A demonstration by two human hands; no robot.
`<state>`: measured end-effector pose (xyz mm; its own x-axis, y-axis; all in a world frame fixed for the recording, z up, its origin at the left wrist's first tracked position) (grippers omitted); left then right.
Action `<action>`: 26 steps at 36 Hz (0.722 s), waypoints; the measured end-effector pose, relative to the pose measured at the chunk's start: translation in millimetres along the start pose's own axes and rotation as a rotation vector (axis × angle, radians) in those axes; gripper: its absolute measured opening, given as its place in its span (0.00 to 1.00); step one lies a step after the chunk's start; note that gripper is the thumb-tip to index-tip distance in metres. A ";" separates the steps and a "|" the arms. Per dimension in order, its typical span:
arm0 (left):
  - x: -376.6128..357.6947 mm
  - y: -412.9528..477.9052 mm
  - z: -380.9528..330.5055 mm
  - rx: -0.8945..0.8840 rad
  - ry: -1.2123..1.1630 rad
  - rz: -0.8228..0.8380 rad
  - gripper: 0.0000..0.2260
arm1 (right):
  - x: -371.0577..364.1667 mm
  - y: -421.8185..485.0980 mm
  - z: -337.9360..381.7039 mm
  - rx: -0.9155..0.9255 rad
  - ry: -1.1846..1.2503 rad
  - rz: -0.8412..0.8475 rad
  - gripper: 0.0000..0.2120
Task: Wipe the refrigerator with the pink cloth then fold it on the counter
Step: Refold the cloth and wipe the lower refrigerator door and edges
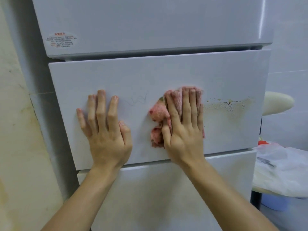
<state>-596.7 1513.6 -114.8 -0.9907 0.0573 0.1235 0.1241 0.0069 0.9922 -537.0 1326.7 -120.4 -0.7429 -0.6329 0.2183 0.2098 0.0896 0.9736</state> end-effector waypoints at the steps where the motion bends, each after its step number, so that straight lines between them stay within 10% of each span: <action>1: -0.1 0.0 -0.2 0.006 -0.010 -0.001 0.28 | 5.5 15.1 -2.0 -0.001 -0.007 -0.018 0.30; 26: -15.5 0.9 -18.8 0.089 -0.008 0.022 0.30 | 26.2 22.9 -37.5 -0.052 0.028 -0.089 0.29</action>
<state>-582.3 1494.0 -115.5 -0.9872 0.0665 0.1452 0.1511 0.0940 0.9840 -527.8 1283.4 -94.9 -0.7418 -0.6582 0.1281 0.1767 -0.0076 0.9842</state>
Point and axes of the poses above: each hand's wrist, its own y-axis towards the middle knuckle, its own x-axis out of the back of the hand, z = x × y, the point moved 10 cm from there along y, towards the middle knuckle, and after that the axes turned 6 degrees about z, right-handed, at the moved point
